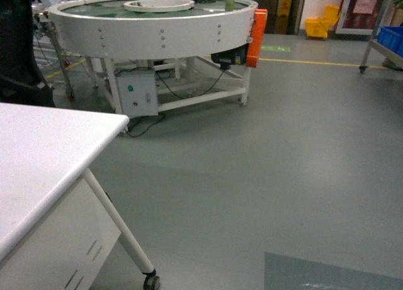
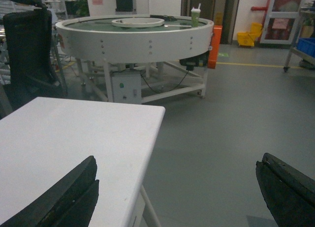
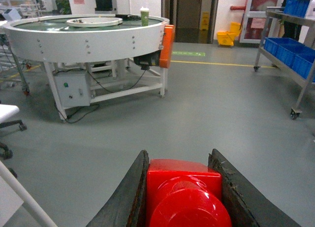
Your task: Pick red block from blue box to shelf
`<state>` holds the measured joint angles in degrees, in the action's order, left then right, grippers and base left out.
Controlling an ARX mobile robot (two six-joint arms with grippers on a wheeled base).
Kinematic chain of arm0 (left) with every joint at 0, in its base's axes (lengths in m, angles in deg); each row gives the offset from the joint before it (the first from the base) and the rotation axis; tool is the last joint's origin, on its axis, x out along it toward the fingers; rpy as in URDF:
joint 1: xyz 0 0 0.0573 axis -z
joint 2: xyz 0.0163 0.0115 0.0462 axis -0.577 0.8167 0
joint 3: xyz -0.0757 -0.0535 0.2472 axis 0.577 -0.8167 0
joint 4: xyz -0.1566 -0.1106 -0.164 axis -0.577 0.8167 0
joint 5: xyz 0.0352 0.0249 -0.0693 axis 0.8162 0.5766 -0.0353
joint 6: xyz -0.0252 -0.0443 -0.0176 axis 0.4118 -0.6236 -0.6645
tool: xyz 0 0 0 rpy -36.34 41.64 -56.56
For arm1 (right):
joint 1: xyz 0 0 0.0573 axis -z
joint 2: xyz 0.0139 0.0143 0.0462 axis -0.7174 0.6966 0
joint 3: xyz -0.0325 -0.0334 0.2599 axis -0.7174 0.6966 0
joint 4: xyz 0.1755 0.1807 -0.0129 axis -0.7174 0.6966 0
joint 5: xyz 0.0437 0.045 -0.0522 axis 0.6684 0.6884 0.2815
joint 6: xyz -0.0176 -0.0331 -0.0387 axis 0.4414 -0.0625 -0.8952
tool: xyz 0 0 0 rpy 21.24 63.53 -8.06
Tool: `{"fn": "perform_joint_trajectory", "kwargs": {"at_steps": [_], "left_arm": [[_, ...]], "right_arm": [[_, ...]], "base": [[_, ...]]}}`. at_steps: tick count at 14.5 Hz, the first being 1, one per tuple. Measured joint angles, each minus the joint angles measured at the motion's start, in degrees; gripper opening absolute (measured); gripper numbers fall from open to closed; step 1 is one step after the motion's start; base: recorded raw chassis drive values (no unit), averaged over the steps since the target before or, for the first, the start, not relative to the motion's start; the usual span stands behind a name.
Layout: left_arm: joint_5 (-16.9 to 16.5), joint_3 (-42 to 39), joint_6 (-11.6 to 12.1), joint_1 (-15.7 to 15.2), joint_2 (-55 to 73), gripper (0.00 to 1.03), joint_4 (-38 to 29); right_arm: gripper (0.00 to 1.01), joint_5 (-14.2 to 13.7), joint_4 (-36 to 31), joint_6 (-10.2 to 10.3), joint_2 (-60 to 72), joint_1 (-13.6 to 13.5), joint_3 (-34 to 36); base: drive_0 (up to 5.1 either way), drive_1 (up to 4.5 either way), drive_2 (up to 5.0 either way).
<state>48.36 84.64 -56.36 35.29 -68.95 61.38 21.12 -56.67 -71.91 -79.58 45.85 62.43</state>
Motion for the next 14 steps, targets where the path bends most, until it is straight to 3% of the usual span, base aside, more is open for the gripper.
{"fn": "perform_joint_trajectory", "kwargs": {"at_steps": [14], "left_arm": [[0.00, 0.00, 0.00, 0.00, 0.00, 0.98, 0.00]], "right_arm": [[0.29, -0.02, -0.02, 0.00, 0.00, 0.00, 0.00]], "base": [[-1.5, -1.47, -1.5]]}}
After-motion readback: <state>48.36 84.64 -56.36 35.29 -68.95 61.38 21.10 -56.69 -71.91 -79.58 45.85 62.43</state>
